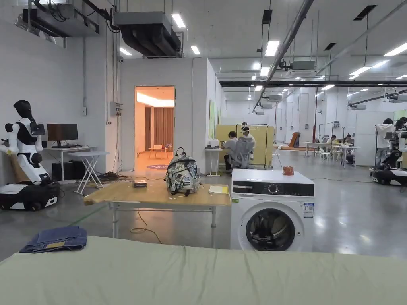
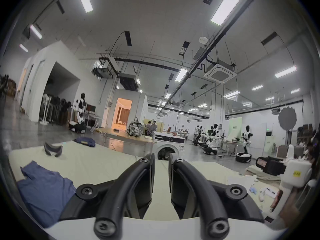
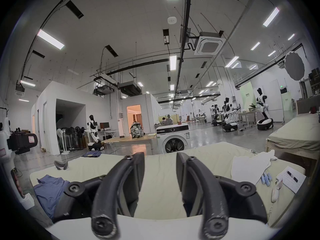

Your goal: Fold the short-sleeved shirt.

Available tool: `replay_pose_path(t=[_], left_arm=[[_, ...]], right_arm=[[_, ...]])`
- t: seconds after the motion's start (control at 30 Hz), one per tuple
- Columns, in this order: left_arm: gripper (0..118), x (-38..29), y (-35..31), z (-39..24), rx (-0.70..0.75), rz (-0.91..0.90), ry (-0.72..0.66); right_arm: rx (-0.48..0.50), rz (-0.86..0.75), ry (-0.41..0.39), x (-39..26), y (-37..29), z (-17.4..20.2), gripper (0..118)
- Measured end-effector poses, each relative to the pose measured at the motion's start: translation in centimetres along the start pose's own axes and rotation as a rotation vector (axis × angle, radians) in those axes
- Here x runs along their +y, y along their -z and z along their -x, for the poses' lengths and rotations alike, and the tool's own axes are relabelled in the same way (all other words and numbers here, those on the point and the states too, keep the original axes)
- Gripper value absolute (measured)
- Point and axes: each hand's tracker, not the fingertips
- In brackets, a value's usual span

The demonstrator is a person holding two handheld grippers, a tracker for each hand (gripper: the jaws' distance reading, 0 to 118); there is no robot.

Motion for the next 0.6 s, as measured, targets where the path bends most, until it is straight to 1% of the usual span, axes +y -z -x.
replay_pose_path(t=[0.03,0.13,0.23,0.27,0.33,0.4,0.43,0.47,0.5,0.53,0.57,0.6], left_arm=[[12,-0.1,0.0,-0.4,-0.007,-0.012,0.003],[12,-0.3,0.2,-1.3,-0.074,-0.042,-0.01],[12,-0.3,0.8,-1.3,-0.192,-0.019,-0.1],[12,-0.4,0.8,-1.0,-0.23,-0.021,-0.12],[12,-0.4,0.5,-0.9,-0.206,-0.023,-0.104],[12,-0.1,0.2,-0.6,-0.16,-0.009,-0.054],[12,0.0,0.1,-0.5,-0.152,-0.004,-0.033],[12,0.1,0.0,-0.4,-0.147,-0.008,-0.021],[10,0.2,-0.3,-0.4,-0.137,-0.014,-0.004],[4,0.1,-0.6,-0.4,-0.113,-0.032,0.01],[0,0.1,-0.7,-0.3,-0.122,-0.034,0.008],[0,0.1,-0.9,-0.1,-0.12,-0.042,0.011]], right_arm=[[0.006,-0.005,0.004,-0.1,0.0,0.1,44],[0.029,-0.01,0.024,0.0,0.1,0.6,44],[0.063,0.003,0.034,0.1,0.2,1.0,45],[0.083,0.01,0.024,0.1,0.2,1.1,45],[0.115,0.013,-0.034,0.0,0.0,1.6,45],[0.107,0.006,-0.088,-0.3,-0.1,2.1,43],[0.101,0.002,-0.099,-0.5,-0.2,2.3,35],[0.096,-0.002,-0.11,-0.7,-0.2,2.5,12],[0.075,0.001,-0.127,-0.8,0.0,2.7,1],[0.047,0.006,-0.143,-0.8,0.1,2.9,1],[0.035,0.004,-0.153,-0.9,0.1,3.0,0],[0.05,0.01,-0.149,-0.9,0.2,2.8,0]])
